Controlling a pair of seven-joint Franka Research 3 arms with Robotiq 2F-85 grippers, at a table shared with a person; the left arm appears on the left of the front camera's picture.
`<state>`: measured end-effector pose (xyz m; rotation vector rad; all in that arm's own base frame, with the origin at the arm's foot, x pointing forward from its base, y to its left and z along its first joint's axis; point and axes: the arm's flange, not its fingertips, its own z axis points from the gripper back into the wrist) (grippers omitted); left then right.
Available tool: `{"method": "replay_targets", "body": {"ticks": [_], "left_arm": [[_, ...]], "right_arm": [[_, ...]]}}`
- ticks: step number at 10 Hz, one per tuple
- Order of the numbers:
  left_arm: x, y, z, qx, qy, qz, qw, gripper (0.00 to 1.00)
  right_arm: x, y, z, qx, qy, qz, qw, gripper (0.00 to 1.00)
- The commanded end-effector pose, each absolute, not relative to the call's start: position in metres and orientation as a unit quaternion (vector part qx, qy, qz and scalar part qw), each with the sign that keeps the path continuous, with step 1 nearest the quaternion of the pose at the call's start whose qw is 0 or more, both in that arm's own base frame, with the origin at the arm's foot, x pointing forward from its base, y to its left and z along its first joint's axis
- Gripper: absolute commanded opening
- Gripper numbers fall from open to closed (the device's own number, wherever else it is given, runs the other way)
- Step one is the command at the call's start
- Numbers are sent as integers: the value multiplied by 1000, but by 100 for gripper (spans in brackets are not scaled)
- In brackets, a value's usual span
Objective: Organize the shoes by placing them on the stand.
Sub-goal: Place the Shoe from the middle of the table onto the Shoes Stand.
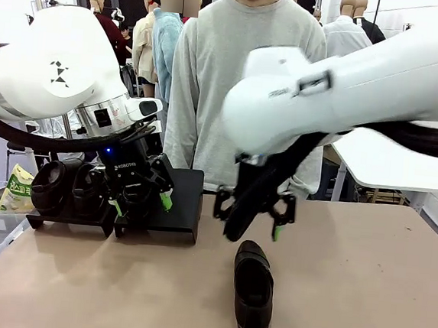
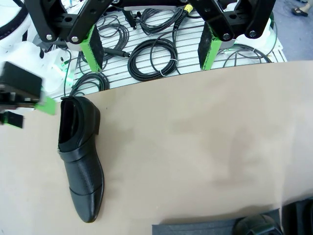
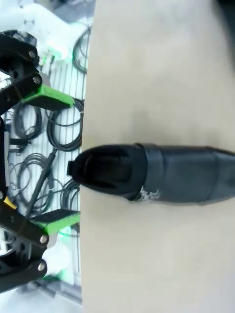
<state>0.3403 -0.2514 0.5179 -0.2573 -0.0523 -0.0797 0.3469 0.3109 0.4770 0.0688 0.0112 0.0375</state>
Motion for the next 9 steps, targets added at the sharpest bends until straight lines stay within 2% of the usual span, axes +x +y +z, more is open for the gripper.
{"method": "replay_targets", "body": {"ticks": [1, 3, 5, 8, 9], "left_arm": [[340, -252, 519, -134, -26, -34, 990, 100], [340, -252, 519, -134, -26, -34, 990, 100], [340, -251, 518, -128, -26, -40, 991, 100], [309, -333, 485, -92, -44, -36, 994, 100], [306, -350, 472, -76, -62, -22, 995, 100]], "right_arm": [[343, 234, 476, 73, 21, 13, 997, 100], [353, 159, 473, 73, 64, 51, 994, 100], [365, 108, 469, 100, 71, 79, 989, 100], [386, 90, 453, 111, 72, 79, 988, 100], [370, 84, 462, 107, 68, 76, 989, 100]]}}
